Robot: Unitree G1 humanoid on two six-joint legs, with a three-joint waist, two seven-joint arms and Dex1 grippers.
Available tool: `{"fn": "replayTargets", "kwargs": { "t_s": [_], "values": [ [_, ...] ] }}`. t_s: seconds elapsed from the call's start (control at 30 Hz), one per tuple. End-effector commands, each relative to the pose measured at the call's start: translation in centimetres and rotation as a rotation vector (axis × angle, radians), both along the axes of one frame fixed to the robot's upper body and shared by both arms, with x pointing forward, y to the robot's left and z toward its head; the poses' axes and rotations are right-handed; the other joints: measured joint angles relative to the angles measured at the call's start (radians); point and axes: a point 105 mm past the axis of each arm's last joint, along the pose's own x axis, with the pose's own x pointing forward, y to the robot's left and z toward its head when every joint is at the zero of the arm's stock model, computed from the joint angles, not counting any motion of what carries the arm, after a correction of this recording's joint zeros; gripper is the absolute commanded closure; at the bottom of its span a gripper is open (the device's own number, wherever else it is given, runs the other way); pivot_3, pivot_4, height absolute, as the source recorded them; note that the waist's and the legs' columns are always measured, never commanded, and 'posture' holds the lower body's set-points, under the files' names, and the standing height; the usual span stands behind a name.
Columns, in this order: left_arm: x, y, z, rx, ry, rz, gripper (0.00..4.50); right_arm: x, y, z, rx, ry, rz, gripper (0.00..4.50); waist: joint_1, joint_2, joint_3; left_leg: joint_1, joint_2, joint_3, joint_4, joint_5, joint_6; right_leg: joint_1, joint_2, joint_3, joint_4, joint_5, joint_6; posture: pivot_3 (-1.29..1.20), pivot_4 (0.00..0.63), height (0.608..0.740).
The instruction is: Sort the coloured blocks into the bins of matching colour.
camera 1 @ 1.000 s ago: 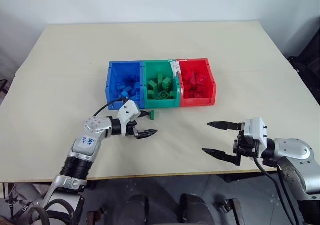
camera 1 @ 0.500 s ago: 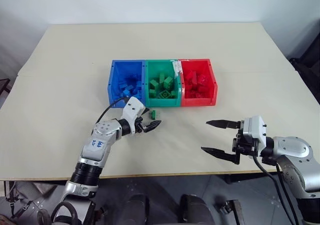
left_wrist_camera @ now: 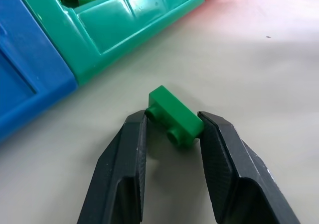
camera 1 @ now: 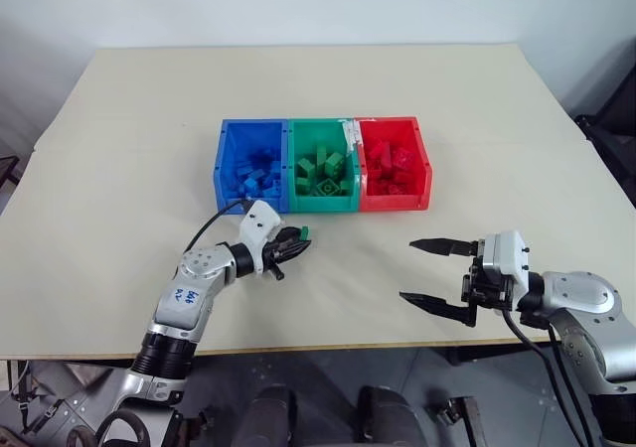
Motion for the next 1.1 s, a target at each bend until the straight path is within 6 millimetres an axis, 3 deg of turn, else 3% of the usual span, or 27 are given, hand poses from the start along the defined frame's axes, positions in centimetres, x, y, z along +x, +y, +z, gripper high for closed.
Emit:
{"fn": "replayTargets", "kwargs": {
  "t_s": [0.03,0.3,0.4,0.57,0.83,0.93,1.0,1.1],
  "values": [
    [-0.6,-0.5,4.3,-0.097,-0.209,-0.079,3.29,0.3,-0.6,1.3,0.085,-0.041,-0.079,0.00,0.002,0.000,0.000,0.000,0.000,-0.001,0.000,0.000,0.000,0.000,0.000,-0.001,0.000,0.000,0.000,0.00,0.150,0.740],
    [2.6,-2.6,10.7,-0.199,-0.410,-0.042,3.29,0.1,-3.2,3.8,0.251,-0.145,-0.325,0.00,0.019,0.000,0.000,-0.001,-0.003,-0.001,0.001,0.000,0.000,0.001,-0.001,-0.002,0.000,0.000,0.001,0.00,0.150,0.740],
    [4.5,-3.2,11.7,-0.186,-0.426,-0.007,3.29,0.0,-3.8,4.6,0.284,-0.206,-0.392,0.00,0.020,0.000,0.000,-0.001,-0.003,-0.001,0.001,0.000,0.000,0.001,0.000,-0.002,0.000,0.000,0.001,0.00,0.150,0.740],
    [7.9,-3.7,11.6,-0.105,-0.400,0.074,3.29,-0.4,-3.6,4.7,0.286,-0.213,-0.410,0.00,0.020,0.000,0.000,-0.001,-0.003,0.007,0.001,0.000,0.000,0.001,0.000,-0.003,0.000,0.000,0.001,0.00,0.150,0.740],
    [6.7,-3.8,11.1,-0.154,-0.408,-0.053,0.86,-0.3,-2.3,5.0,0.293,-0.226,-0.367,0.00,0.010,0.000,0.000,-0.001,-0.002,0.008,0.000,0.000,0.000,0.000,0.001,-0.003,-0.001,0.000,0.001,0.00,0.150,0.740],
    [5.6,-2.4,10.8,-0.144,-0.430,-0.065,0.02,0.2,-1.8,5.0,0.292,-0.225,-0.331,0.00,0.000,0.000,0.000,-0.001,-0.002,0.008,0.000,0.000,0.000,0.000,0.000,-0.003,-0.001,0.000,0.001,0.00,0.150,0.740],
    [4.9,-1.0,10.6,-0.136,-0.440,-0.053,0.00,0.5,-1.5,5.0,0.282,-0.222,-0.300,0.00,-0.004,0.000,0.000,-0.001,-0.002,0.007,0.000,0.000,0.000,0.000,0.000,-0.003,-0.001,0.000,0.001,0.00,0.150,0.740],
    [2.6,3.2,9.3,-0.062,-0.484,-0.025,0.00,1.0,-0.8,4.4,0.239,-0.192,-0.200,0.00,-0.020,0.000,0.000,0.000,0.000,0.005,-0.001,0.000,0.000,0.000,0.001,-0.002,-0.001,0.000,0.001,0.00,0.150,0.740]
  ]
}}
